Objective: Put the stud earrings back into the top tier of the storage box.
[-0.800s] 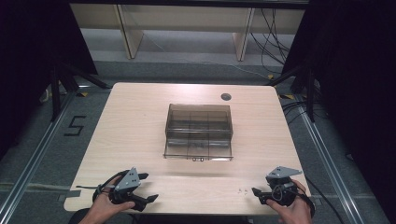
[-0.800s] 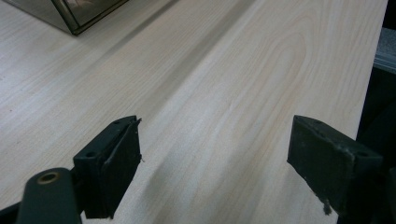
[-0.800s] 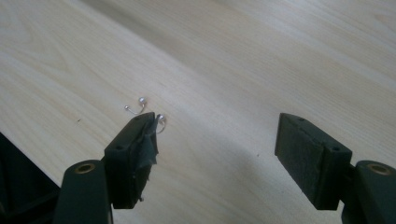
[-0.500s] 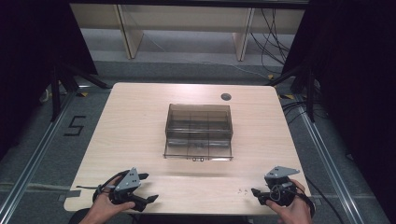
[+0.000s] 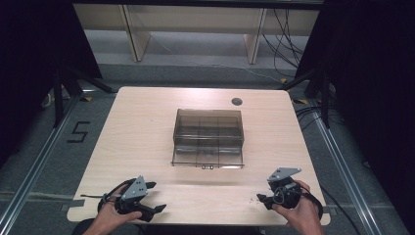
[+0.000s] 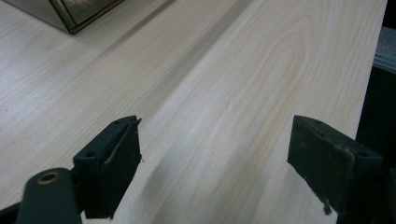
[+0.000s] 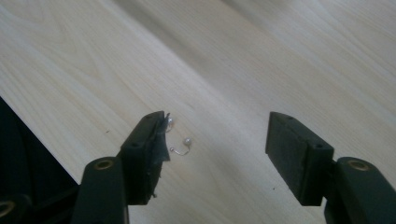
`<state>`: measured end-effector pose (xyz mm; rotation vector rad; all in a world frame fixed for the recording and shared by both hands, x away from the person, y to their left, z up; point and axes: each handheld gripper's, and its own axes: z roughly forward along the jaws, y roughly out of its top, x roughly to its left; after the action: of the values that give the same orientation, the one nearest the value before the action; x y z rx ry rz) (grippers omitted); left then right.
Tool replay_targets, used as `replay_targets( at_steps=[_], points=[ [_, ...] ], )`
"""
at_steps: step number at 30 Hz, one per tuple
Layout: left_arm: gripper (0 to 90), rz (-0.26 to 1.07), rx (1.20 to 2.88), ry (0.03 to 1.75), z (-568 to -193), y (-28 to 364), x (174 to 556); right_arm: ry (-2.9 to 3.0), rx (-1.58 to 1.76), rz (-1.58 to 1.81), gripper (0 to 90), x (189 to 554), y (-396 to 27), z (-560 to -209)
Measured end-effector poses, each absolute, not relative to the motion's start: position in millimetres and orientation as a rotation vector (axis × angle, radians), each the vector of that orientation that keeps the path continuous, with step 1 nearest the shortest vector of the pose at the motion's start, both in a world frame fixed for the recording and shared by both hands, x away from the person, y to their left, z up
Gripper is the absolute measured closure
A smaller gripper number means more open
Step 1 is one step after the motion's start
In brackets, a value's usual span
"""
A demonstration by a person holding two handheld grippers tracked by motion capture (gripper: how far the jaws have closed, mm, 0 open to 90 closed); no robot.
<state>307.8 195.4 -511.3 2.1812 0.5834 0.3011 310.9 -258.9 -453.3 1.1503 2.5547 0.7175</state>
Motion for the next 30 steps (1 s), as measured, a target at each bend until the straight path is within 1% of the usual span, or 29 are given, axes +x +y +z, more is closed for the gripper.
replay_targets(
  at_steps=[5, 6, 9, 10, 13, 15, 16, 17, 18, 19, 22, 30],
  points=[
    [16.6, 0.307, 2.166, 0.589, -512.2, 194.1, 307.7, 2.635, 1.091, 0.643, 48.4, 322.7, -248.8, -447.3],
    [16.6, 0.293, 2.157, 0.622, -512.9, 193.5, 306.0, 2.646, 1.093, 0.614, 49.9, 324.7, -245.5, -444.4],
    [16.6, 0.293, 2.142, 0.631, -513.8, 193.6, 306.3, 2.639, 1.053, 0.599, 52.1, 328.9, -242.0, -441.1],
    [16.6, 0.297, 2.148, 0.632, -513.3, 194.8, 306.6, 2.675, 1.048, 0.545, 54.9, 331.8, -238.9, -438.3],
    [16.6, 0.292, 2.153, 0.608, -512.6, 194.0, 306.9, 2.719, 1.015, 0.471, 59.5, 336.3, -236.0, -437.8],
    [16.6, 0.315, 2.198, 0.572, -510.7, 196.4, 308.6, 2.747, 1.002, 0.439, 63.5, 338.8, -233.1, -439.8],
    [16.6, 0.306, 2.183, 0.584, -511.2, 195.8, 307.9, 2.763, 0.988, 0.419, 64.7, 339.8, -231.6, -441.1],
    [16.6, 0.306, 2.183, 0.584, -511.2, 195.8, 307.9, 2.78, 0.977, 0.408, 65.6, 340.4, -230.5, -442.4],
    [16.6, 0.298, 2.15, 0.627, -512.7, 194.3, 306.3, 2.805, 0.977, 0.379, 66.6, 340.7, -228.2, -445.3],
    [16.6, 0.298, 2.15, 0.627, -512.7, 194.3, 306.3, 2.805, 0.977, 0.379, 66.6, 340.7, -228.2, -445.3],
    [16.6, 0.294, 2.155, 0.622, -512.3, 194.3, 306.5, 2.851, 0.944, 0.285, 71.0, 344.7, -225.4, -452.5],
    [16.6, 0.301, 2.152, 0.622, -512.4, 194.1, 306.4, 2.912, 0.92, 0.171, 75.6, 349.4, -218.9, -462.5]
  ],
)
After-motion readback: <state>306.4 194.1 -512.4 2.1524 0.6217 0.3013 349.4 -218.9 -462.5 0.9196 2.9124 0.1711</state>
